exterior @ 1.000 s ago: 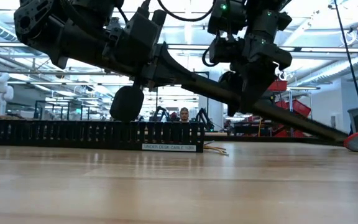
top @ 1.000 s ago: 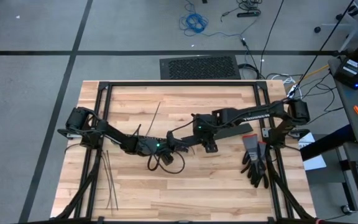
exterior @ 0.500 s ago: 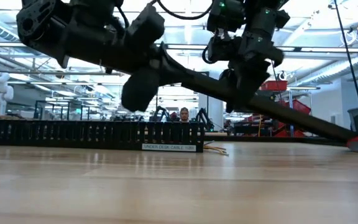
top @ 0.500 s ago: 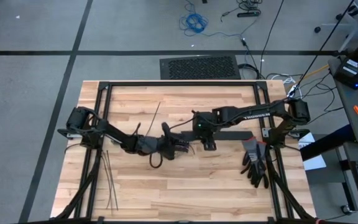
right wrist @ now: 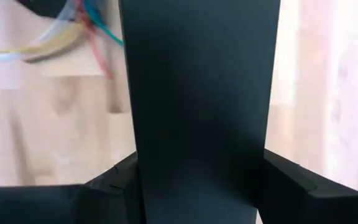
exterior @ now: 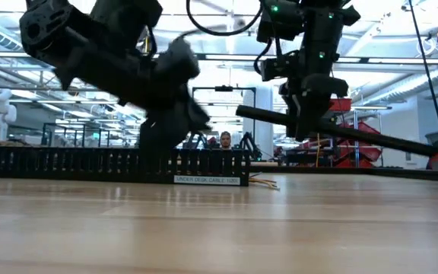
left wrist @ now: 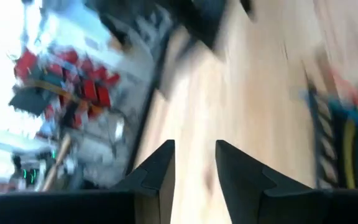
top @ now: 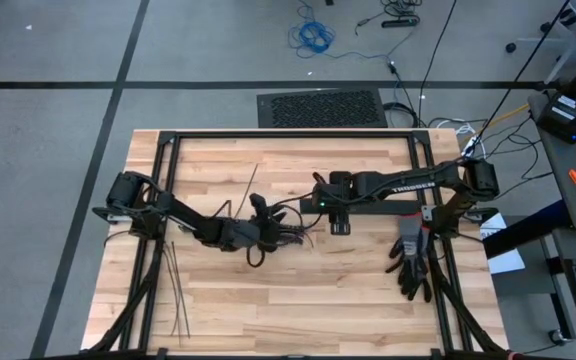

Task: Ziptie cables
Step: Close the black cable duct

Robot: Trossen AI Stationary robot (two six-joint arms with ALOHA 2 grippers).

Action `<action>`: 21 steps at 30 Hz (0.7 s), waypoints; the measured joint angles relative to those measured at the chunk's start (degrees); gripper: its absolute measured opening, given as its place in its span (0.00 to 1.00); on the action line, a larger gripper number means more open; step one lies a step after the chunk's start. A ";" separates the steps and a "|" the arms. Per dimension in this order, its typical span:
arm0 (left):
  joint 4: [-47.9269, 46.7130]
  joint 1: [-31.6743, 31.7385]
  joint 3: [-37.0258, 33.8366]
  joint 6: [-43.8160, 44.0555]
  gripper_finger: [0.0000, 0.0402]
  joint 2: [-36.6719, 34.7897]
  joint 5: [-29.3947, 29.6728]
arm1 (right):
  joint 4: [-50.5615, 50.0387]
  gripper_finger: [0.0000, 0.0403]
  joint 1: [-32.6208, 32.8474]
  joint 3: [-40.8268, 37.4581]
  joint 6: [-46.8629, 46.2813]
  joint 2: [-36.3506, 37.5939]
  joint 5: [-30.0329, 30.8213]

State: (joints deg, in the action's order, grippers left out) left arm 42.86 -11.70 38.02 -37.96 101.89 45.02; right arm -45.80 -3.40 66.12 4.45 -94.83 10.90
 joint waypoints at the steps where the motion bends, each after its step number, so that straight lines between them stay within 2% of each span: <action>1: -3.43 -0.30 0.00 2.48 0.29 -0.25 1.03 | -0.92 0.52 0.00 0.34 -0.47 0.00 1.38; 4: -15.85 -1.21 0.43 13.59 0.31 -3.15 1.16 | -3.66 0.52 0.02 1.67 -1.61 0.04 2.72; 7: -25.31 -1.47 0.98 24.87 0.33 -9.26 -5.78 | -3.46 0.52 0.13 3.31 -2.73 0.04 2.64; 9: -28.56 -1.47 1.16 29.34 0.35 -14.51 -11.95 | -3.34 0.52 0.15 4.74 -3.17 0.04 2.62; 13: -31.69 -1.52 1.25 32.75 0.38 -24.03 -19.57 | -1.62 0.52 0.13 7.62 -3.55 0.04 2.62; 17: -37.18 -1.54 1.25 32.85 0.40 -29.53 -19.98 | -0.64 0.52 0.13 10.67 -3.53 0.07 2.71; 21: -42.32 -1.52 1.25 35.85 0.40 -30.48 -19.87 | -2.86 0.52 0.13 13.53 -1.52 0.08 3.12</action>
State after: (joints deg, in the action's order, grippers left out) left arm 0.54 -13.21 39.27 -2.11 71.41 25.15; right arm -48.66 -3.27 79.64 2.93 -94.74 14.02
